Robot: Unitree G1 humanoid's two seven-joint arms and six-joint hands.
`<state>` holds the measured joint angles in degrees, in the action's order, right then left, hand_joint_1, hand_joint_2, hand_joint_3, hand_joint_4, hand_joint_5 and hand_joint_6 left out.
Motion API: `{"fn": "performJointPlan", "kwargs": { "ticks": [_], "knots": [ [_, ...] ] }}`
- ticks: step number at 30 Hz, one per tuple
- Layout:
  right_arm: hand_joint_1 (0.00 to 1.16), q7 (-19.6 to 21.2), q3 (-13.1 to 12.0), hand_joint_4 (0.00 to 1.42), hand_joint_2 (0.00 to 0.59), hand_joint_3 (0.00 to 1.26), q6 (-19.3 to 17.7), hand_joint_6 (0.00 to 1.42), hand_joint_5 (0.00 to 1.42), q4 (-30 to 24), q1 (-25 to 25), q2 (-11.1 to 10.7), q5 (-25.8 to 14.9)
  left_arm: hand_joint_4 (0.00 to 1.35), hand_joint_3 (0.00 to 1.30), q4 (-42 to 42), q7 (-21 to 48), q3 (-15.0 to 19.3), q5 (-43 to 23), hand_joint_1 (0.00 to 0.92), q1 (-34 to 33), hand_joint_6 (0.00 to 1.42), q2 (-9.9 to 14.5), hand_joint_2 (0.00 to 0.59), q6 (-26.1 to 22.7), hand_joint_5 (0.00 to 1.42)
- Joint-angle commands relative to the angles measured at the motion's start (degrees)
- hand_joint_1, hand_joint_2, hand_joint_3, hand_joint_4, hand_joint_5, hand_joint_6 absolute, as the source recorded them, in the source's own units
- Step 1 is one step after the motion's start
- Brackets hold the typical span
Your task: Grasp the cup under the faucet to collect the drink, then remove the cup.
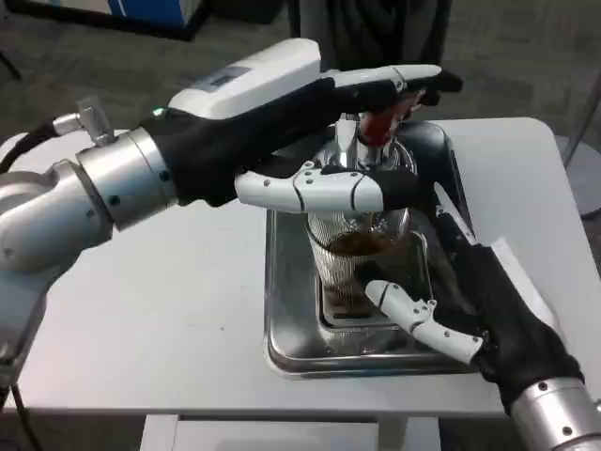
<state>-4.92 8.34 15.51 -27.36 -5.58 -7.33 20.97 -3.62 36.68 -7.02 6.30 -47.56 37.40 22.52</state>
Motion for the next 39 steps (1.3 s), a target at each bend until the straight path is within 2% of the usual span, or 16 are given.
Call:
{"fn": "performJointPlan", "kwargs": {
  "ticks": [1, 21, 39],
  "knots": [
    [0.56, 0.7, 0.4, 0.00, 0.281, 0.00, -0.1, 0.08, 0.00, 0.5, -0.5, 0.4, 0.3, 0.13, 0.14, -2.3, 2.0, -0.6, 1.8, 0.000, 2.2, 0.16, 1.7, 0.148, -1.2, 0.22],
    [0.55, 0.6, 0.0, 0.00, 0.281, 0.00, -0.2, 0.09, 0.00, 0.9, -0.9, 0.2, -0.1, 0.13, 0.14, -2.3, 2.0, -0.5, 1.7, 0.000, 1.9, 0.16, 1.7, 0.147, -1.4, 0.22],
    [0.55, 0.3, -1.3, 0.00, 0.281, 0.01, -0.7, 0.09, 0.01, -1.4, 1.5, 0.0, -1.1, 0.13, 0.14, -0.9, 0.9, 1.0, -3.0, 0.000, 2.5, 0.16, 0.3, 0.147, -5.0, 0.22]
  ]
}}
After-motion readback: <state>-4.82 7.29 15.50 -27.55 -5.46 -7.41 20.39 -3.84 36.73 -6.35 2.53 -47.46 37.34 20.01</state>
